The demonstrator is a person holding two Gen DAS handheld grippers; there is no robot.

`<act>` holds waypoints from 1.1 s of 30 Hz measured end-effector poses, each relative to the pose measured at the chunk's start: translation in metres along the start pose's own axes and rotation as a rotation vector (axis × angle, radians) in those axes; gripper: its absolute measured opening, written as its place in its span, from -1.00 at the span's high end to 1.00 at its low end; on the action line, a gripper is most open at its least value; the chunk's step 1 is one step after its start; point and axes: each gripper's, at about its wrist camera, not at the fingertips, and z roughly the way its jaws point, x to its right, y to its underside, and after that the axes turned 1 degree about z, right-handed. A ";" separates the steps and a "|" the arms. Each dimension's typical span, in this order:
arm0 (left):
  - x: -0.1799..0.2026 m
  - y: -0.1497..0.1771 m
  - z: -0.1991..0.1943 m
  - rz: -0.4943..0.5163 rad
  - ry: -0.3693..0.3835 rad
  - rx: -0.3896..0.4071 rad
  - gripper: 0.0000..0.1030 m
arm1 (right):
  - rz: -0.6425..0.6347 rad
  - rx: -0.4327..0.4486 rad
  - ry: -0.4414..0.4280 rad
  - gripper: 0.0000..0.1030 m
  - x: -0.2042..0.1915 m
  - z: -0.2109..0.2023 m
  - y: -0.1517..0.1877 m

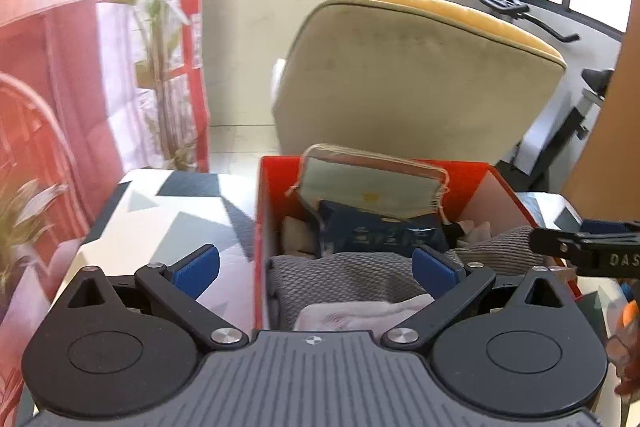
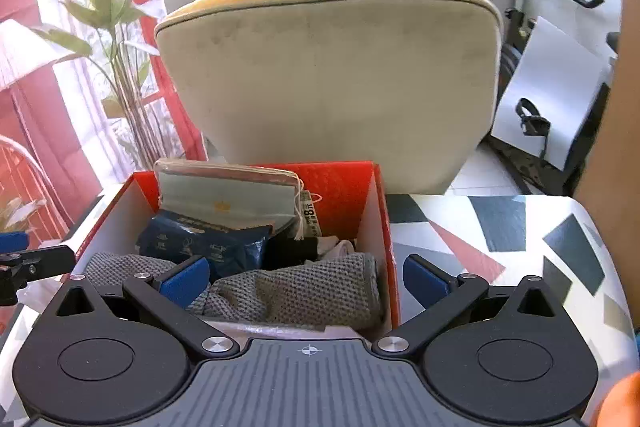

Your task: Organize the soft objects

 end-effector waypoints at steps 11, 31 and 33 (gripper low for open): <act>-0.015 0.003 -0.033 -0.049 -0.043 0.032 -1.00 | 0.019 0.056 -0.009 -0.99 -0.009 -0.038 0.013; 0.011 0.022 -0.208 -0.025 -0.146 0.209 -1.00 | -0.004 0.148 0.051 -0.99 -0.054 -0.208 0.038; 0.016 0.027 -0.232 -0.025 -0.144 0.241 -1.00 | -0.007 0.160 0.069 -0.99 -0.059 -0.231 0.041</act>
